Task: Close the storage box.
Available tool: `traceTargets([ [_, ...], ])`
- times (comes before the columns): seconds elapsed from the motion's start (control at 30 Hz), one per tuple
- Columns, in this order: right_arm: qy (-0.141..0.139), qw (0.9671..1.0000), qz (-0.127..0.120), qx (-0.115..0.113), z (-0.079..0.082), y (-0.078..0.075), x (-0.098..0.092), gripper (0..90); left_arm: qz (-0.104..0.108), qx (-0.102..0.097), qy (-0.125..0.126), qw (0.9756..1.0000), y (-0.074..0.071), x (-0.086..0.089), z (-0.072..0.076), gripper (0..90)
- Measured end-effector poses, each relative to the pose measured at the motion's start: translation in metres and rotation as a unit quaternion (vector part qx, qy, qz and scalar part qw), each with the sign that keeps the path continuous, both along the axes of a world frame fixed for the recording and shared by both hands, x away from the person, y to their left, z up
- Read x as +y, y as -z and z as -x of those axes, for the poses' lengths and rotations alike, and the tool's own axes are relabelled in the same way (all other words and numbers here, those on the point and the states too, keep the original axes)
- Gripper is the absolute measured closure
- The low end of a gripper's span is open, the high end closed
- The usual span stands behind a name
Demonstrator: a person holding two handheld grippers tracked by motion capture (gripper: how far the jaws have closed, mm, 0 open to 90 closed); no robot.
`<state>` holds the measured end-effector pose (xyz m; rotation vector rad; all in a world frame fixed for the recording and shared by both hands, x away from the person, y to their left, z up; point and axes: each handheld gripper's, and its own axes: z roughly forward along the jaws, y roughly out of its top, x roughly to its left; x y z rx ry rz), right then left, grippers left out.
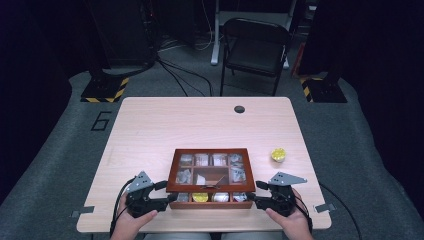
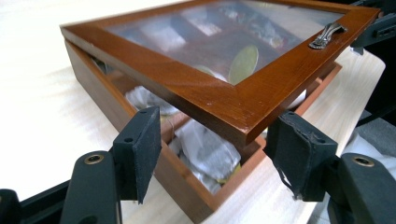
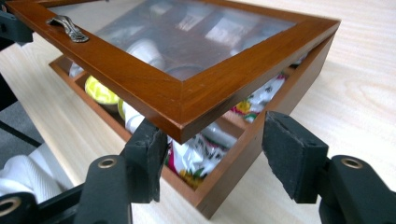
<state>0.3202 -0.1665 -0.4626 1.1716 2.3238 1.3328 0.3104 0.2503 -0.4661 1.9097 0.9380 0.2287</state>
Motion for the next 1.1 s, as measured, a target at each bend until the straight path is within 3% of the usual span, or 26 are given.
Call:
traceTargets([
  [0.23,-0.012,0.9996,0.022,0.014,0.005,0.009,0.003,40.5,-0.024,0.011,0.017,0.9995,0.007,-0.006,0.004,35.7],
  [0.4,-0.018,0.9985,0.044,0.026,0.005,0.015,0.004,40.5,-0.012,0.038,0.011,0.9992,0.011,-0.004,0.003,35.4],
  [0.5,-0.023,0.9978,0.054,0.032,0.005,0.016,0.004,40.2,-0.024,0.044,0.012,0.9987,0.012,-0.003,0.003,35.7],
  [0.67,-0.032,0.9954,0.082,0.039,0.009,0.021,0.000,40.1,-0.014,0.046,0.002,0.9989,0.011,-0.001,0.003,36.1],
  [0.97,-0.028,0.9981,0.042,0.035,0.015,0.012,-0.009,38.7,-0.013,0.040,-0.003,0.9991,0.011,0.001,0.001,35.4],
  [1.1,-0.034,0.9981,0.042,0.028,0.016,0.012,-0.007,35.8,-0.015,0.040,-0.005,0.9991,0.010,0.001,0.003,31.0],
])
